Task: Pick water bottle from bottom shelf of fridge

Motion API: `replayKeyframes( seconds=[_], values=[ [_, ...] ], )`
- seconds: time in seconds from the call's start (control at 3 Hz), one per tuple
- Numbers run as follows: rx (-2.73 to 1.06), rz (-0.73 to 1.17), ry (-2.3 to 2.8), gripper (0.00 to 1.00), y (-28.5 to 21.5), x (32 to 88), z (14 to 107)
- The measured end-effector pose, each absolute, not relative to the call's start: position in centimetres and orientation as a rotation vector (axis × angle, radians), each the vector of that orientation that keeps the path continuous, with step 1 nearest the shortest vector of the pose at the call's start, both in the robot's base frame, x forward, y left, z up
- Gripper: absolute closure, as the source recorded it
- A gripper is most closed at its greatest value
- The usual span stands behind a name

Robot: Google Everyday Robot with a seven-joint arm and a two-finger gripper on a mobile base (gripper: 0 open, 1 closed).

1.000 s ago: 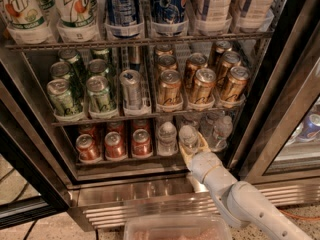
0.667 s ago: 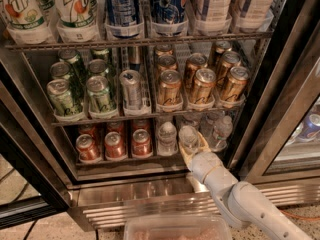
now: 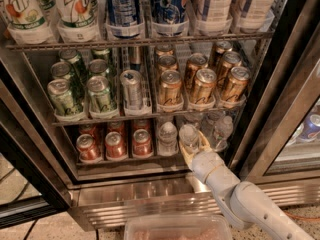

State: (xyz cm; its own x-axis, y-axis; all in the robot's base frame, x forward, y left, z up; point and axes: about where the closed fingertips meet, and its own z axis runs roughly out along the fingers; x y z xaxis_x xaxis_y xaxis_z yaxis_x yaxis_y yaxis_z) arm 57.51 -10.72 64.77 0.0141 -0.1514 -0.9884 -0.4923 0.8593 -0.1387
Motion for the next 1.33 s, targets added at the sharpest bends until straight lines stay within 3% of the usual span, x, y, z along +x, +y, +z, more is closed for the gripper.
replayKeyframes(
  seconds=[1.33],
  values=[
    [-0.569, 0.29, 1.539, 1.0, -11.0, 55.5, 67.0]
  ],
)
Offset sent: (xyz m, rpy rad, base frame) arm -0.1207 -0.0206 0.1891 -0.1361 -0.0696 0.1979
